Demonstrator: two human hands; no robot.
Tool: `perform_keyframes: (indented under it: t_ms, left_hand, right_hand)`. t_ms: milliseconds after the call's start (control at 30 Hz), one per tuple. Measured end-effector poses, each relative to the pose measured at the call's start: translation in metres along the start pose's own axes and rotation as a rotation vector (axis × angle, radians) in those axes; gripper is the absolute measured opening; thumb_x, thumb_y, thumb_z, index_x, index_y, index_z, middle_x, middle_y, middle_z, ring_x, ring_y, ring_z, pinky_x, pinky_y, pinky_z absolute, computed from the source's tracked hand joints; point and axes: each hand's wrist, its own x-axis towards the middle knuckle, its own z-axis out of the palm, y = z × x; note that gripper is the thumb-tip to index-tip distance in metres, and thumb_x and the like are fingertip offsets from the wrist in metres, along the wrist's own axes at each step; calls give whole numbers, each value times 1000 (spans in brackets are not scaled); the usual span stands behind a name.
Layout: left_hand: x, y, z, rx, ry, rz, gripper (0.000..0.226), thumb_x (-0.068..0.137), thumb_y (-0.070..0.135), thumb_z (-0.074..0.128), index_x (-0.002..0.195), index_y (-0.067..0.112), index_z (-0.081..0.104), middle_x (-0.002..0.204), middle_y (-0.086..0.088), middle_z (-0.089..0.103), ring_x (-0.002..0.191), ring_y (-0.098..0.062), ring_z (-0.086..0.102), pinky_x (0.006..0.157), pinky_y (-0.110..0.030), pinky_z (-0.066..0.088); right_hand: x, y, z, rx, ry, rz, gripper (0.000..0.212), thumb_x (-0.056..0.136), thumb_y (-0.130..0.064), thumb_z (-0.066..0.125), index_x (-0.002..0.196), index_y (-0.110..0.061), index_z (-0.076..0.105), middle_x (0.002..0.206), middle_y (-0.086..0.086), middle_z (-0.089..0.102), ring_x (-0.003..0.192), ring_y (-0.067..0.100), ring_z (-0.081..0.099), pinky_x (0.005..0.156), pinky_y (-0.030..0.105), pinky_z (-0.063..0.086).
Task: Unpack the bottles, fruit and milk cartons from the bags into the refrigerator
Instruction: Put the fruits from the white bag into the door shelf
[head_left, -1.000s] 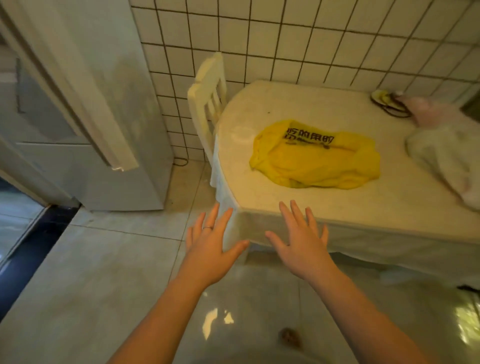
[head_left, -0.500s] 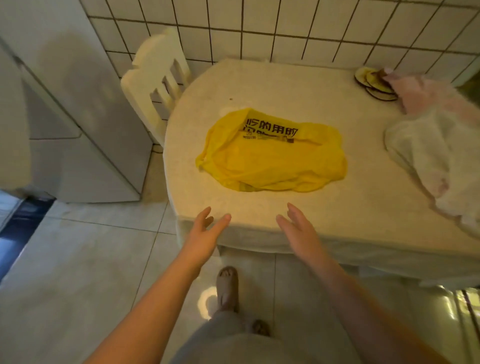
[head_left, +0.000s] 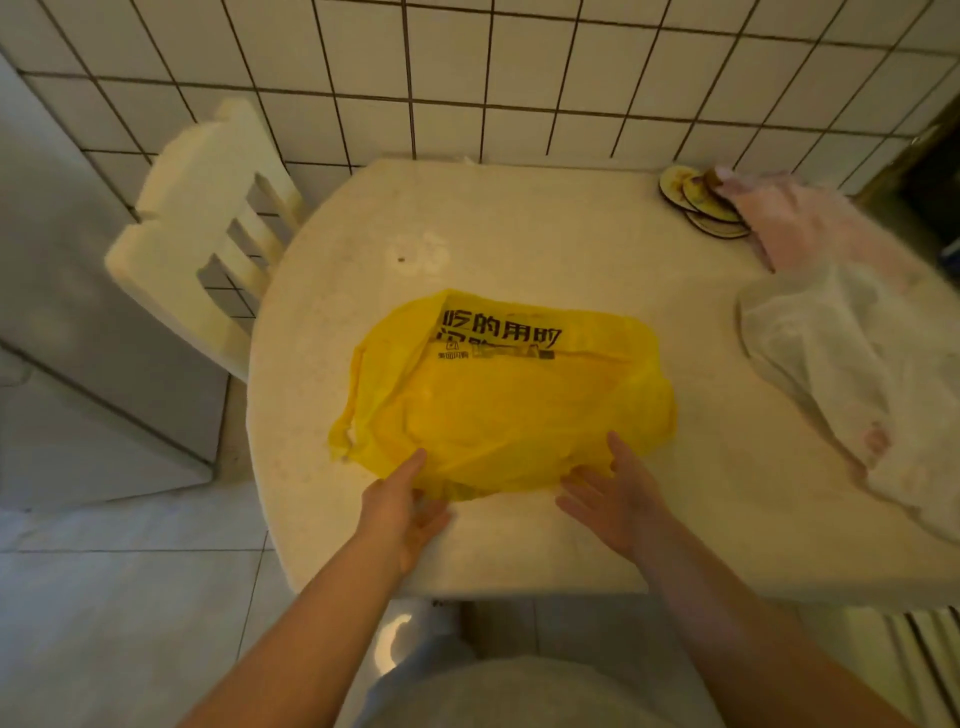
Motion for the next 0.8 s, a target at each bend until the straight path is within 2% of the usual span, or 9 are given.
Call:
perform_keyframes:
  t_ms: [133,267,400,500,533,633,733,800]
  left_hand:
    - [22,20,14,4,42,-29,54,90,33,70,138,25,45,130,-14,58,92,-32,63,75,-43,56]
    - [42,45,30,10,42,-10,52,93,31,67,140,27,44,135,-12,54,91,-31,61,78,-44,55]
    - [66,80,46,-11,30,14,50,95,30,66,140,26,44,133,-10,55,92,-28,62,63,-38,55]
    - [87,112,59,-8,17,40,50,94,31,67,139,25,45,131,-10,57,93,-27,63,56,-33,55]
    - [96,123,64,-6,8,54,49,94,30,66,138,26,46,129,-9,58,93,-27,64,57,-33,55]
    - [121,161,83,21,-11,98,44,95,31,66,134,30,48,126,-6,60,98,-29,65,66,-36,56]
    - [152,199,104,30,-1,141,46,92,31,68,134,29,48,128,-4,62,107,-32,65,64,-36,56]
    - [173,225,118,26,9,176,49,91,31,70,135,28,47,129,-3,62,111,-34,64,63,-36,55]
  right_hand:
    - [23,-12,22,-20,9,17,49,101,-47,46,142,-20,39,148,16,46,123,35,52,111,54,36]
    - [47,-20,47,-52,-1,66,65,98,-50,51,147,-10,38,143,17,50,123,34,53,103,51,39]
    - [71,-40,80,-85,-26,50,58,98,-48,52,146,-18,41,142,13,54,127,34,53,103,53,40]
    - [93,-62,111,-127,-32,51,62,96,-51,54,147,-19,41,140,12,56,122,34,57,93,51,48]
    - [101,-72,123,-140,-38,49,61,96,-51,54,146,-19,42,139,12,57,121,33,58,90,49,49]
    - [129,-103,160,-146,-50,24,51,99,-45,50,142,-18,46,135,11,60,113,31,61,95,51,48]
    - [159,-134,201,-173,-77,-2,48,100,-45,50,141,-20,48,131,10,61,100,29,64,78,45,52]
    - [179,-153,229,-185,-89,-15,48,99,-46,51,141,-22,48,132,10,61,100,30,65,70,42,52]
